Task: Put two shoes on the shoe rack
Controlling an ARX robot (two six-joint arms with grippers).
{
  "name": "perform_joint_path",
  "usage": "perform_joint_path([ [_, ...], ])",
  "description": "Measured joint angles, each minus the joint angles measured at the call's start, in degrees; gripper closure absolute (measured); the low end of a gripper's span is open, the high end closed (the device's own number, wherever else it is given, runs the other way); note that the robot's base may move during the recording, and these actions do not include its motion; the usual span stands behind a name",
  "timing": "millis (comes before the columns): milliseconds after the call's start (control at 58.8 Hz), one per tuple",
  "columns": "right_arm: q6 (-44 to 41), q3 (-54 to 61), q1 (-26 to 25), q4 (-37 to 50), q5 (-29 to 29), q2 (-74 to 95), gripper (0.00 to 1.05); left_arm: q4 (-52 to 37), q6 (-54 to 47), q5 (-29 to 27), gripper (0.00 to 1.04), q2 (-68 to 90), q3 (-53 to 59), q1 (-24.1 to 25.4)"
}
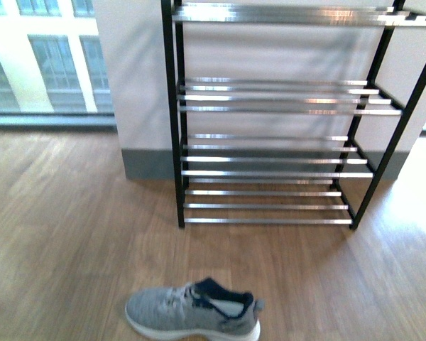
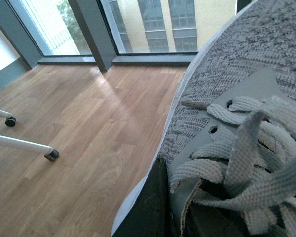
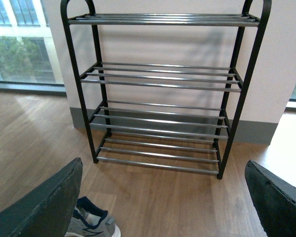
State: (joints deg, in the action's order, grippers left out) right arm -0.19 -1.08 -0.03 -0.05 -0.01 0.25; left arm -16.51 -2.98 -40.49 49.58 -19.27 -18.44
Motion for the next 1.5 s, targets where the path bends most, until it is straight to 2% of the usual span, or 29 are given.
perform_joint_path([
  [102, 0.0, 0.0, 0.0, 0.0, 0.0, 0.0, 0.09, 0.0, -0.7, 0.3, 0.99, 0.3, 0.3, -0.1],
  [136, 0.0, 0.0, 0.0, 0.0, 0.0, 0.0, 0.09, 0.0, -0.6, 0.5, 1.03, 0.3, 0.3, -0.2],
  [1309, 0.0, 0.0, 0.0, 0.0, -0.1, 0.0, 0.09, 0.0, -0.9, -0.1, 1.03, 0.3, 0.4, -0.2],
  [1326, 0.2, 0.0, -0.2, -0.1, -0.8, 0.1, 0.09, 0.0, -0.9, -0.1, 1.03, 0.3, 0.4, -0.2],
  [1411, 4.8, -0.3, -2.8, -3.3, -12.2, 2.0, 0.09, 0.0, -0.9, 0.3, 1.03, 0.3, 0.4, -0.2],
  [1496, 5.5, -0.3, -1.0, -0.9, -13.3, 5.6, 0.09, 0.0, -0.9, 0.4, 1.03, 0.3, 0.4, -0.3],
])
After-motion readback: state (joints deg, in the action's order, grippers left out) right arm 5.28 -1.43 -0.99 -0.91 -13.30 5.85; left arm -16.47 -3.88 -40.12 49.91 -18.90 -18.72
